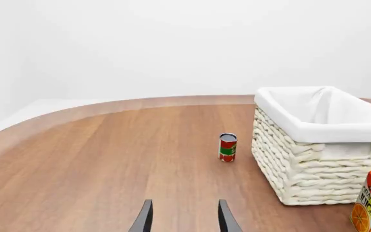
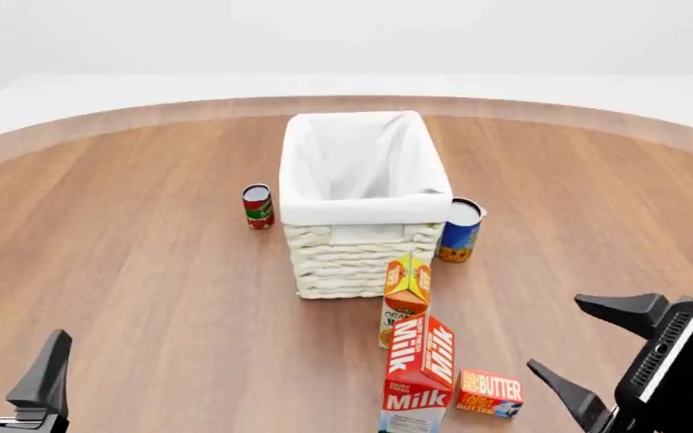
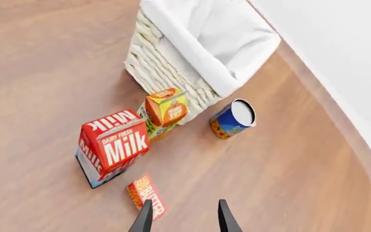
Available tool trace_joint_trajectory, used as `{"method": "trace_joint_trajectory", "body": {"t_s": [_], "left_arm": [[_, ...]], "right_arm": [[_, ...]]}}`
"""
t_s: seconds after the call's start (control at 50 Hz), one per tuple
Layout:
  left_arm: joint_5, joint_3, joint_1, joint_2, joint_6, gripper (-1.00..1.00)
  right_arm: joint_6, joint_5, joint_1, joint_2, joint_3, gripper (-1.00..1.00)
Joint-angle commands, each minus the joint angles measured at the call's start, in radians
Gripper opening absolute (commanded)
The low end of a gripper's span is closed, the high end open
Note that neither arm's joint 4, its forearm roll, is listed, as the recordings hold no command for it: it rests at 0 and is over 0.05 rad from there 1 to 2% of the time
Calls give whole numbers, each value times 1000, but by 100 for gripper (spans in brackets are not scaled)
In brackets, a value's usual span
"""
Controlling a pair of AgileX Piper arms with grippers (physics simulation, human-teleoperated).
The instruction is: Pick up the butter and put it in the basket.
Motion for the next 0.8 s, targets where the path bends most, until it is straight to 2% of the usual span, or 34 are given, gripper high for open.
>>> {"method": "trace_joint_trajectory", "body": {"t_s": [0.02, 0.06, 0.08, 0.22, 0.24, 0.32, 0.34, 0.38, 0.42, 0.5, 0.6, 0.66, 0.8], "left_arm": [[0, 0, 0, 0, 0, 100], [0, 0, 0, 0, 0, 100], [0, 0, 0, 0, 0, 100], [0, 0, 0, 0, 0, 100], [0, 0, 0, 0, 0, 100], [0, 0, 0, 0, 0, 100], [0, 0, 0, 0, 0, 100], [0, 0, 0, 0, 0, 100], [0, 0, 0, 0, 0, 100], [0, 0, 0, 0, 0, 100], [0, 0, 0, 0, 0, 100], [0, 0, 0, 0, 0, 100], [0, 0, 0, 0, 0, 100]], "right_arm": [[-103, 91, 104, 94, 11, 100], [-119, 99, 112, 110, 25, 100], [-180, 100, 104, 105, 61, 100], [-201, 145, 133, 160, 74, 100], [-224, 149, 119, 163, 81, 100], [-258, 157, 88, 169, 80, 100], [-285, 152, 55, 175, 71, 100], [-290, 165, 58, 180, 54, 100], [-323, 165, 39, 179, 64, 100], [-350, 155, 28, 185, 80, 100], [-352, 133, 44, 209, 87, 100], [-388, 127, 33, 220, 110, 100], [-417, 89, 29, 249, 133, 100]]}}
